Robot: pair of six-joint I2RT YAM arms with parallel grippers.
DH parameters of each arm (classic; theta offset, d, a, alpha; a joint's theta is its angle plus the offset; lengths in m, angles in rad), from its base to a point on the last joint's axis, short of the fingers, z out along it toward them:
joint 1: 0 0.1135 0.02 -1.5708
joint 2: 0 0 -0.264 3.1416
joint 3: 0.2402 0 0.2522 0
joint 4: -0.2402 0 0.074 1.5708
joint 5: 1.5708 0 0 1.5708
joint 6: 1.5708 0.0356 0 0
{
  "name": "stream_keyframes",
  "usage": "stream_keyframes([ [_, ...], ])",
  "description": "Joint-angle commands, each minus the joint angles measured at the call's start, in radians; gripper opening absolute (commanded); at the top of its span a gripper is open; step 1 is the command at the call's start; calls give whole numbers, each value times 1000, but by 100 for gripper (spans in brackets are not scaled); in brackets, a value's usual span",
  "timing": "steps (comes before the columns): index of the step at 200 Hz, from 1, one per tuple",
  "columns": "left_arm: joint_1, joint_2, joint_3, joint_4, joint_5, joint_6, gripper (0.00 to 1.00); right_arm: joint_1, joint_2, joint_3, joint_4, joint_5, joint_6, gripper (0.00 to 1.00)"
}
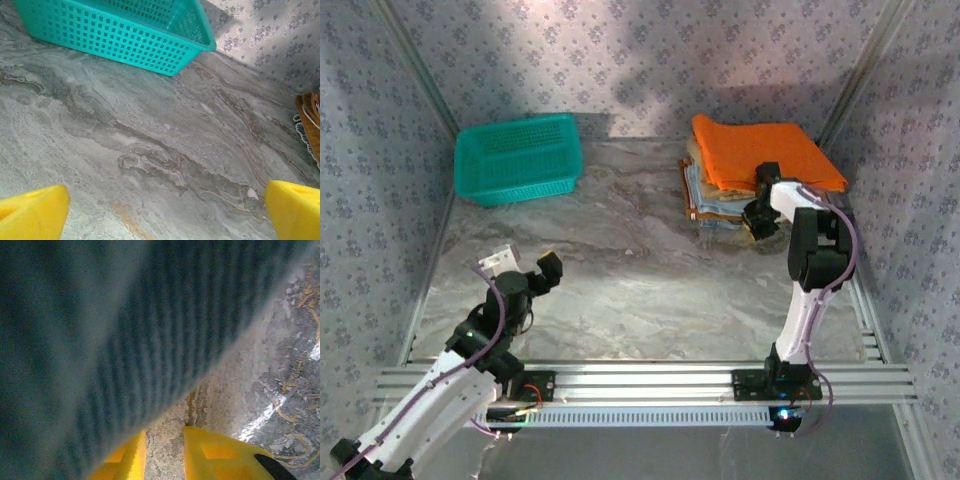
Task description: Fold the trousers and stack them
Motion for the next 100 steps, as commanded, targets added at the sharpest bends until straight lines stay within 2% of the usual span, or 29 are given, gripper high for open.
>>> stream_keyframes([
  [1,5,11,47,12,-19,17,100,-14,80,-3,518,-22,22,26],
  [40,8,53,62,36,-6,29,100,-21,182,179,526,-158,-9,25],
  [70,10,68,79,42,5,29,100,-28,257,337,457,-184,-7,25],
  [100,12,70,86,38,4,40,100,-37,293,416,435,-193,5,25],
])
